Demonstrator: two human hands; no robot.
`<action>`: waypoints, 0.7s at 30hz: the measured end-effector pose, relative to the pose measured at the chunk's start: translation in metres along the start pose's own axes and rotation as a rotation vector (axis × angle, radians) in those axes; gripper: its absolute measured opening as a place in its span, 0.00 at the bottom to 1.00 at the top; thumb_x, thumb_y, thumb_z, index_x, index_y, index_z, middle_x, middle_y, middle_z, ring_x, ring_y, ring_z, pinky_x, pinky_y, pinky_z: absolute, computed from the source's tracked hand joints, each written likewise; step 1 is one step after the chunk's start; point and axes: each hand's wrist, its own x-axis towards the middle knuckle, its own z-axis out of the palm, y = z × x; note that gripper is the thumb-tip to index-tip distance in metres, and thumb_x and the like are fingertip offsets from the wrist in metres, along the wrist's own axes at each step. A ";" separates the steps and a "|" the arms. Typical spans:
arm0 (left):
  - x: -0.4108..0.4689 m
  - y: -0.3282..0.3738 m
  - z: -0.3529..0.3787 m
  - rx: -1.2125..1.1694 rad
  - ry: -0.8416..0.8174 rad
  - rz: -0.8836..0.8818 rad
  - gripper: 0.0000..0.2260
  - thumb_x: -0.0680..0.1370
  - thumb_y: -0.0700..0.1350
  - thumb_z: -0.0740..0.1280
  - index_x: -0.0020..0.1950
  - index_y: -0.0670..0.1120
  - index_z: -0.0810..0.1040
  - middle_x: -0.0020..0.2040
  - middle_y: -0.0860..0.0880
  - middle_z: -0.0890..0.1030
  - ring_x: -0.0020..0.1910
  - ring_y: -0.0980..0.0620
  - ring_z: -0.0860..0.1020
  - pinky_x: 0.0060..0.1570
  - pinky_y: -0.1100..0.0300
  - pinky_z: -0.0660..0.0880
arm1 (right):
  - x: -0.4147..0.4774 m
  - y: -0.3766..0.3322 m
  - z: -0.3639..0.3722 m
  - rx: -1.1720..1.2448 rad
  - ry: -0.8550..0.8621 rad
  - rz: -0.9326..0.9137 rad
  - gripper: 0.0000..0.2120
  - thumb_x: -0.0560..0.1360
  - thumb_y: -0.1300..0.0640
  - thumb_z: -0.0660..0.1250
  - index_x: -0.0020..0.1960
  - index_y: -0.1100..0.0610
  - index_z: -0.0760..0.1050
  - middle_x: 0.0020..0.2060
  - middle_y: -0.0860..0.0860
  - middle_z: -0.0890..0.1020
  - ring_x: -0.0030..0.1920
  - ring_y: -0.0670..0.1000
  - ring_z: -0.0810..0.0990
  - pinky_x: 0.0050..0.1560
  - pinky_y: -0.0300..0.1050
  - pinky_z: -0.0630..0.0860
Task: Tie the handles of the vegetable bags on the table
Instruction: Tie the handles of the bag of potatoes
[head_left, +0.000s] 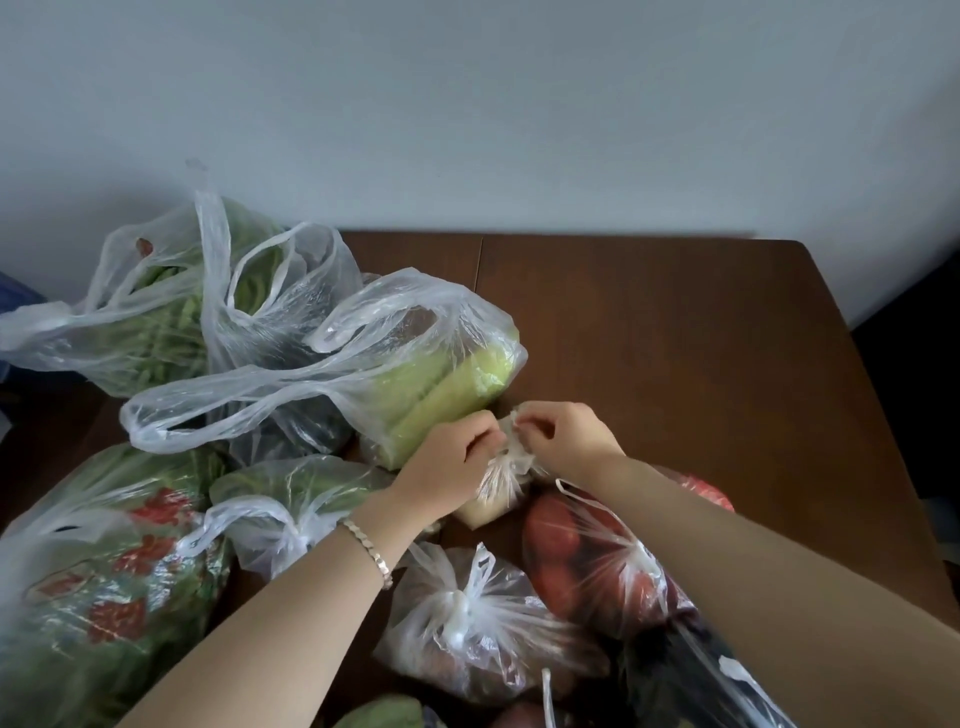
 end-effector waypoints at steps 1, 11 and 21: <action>0.000 0.001 0.001 -0.014 0.019 -0.010 0.11 0.79 0.41 0.61 0.35 0.45 0.70 0.27 0.50 0.70 0.27 0.57 0.68 0.30 0.67 0.64 | 0.001 0.000 -0.001 -0.001 0.009 0.020 0.09 0.74 0.56 0.62 0.46 0.46 0.80 0.42 0.45 0.80 0.43 0.49 0.77 0.48 0.44 0.75; -0.004 0.019 0.021 -0.453 -0.083 -0.291 0.09 0.78 0.39 0.62 0.38 0.40 0.72 0.27 0.52 0.72 0.18 0.61 0.64 0.21 0.70 0.63 | -0.031 0.000 -0.020 0.909 0.169 0.133 0.05 0.72 0.64 0.69 0.46 0.58 0.81 0.35 0.52 0.81 0.21 0.41 0.70 0.21 0.33 0.66; -0.006 0.009 0.023 -0.717 0.053 -0.321 0.10 0.78 0.33 0.61 0.38 0.39 0.77 0.18 0.55 0.65 0.22 0.56 0.63 0.39 0.60 0.69 | -0.035 0.012 -0.003 0.513 0.135 0.060 0.08 0.74 0.62 0.67 0.52 0.55 0.77 0.47 0.51 0.82 0.48 0.49 0.79 0.52 0.43 0.76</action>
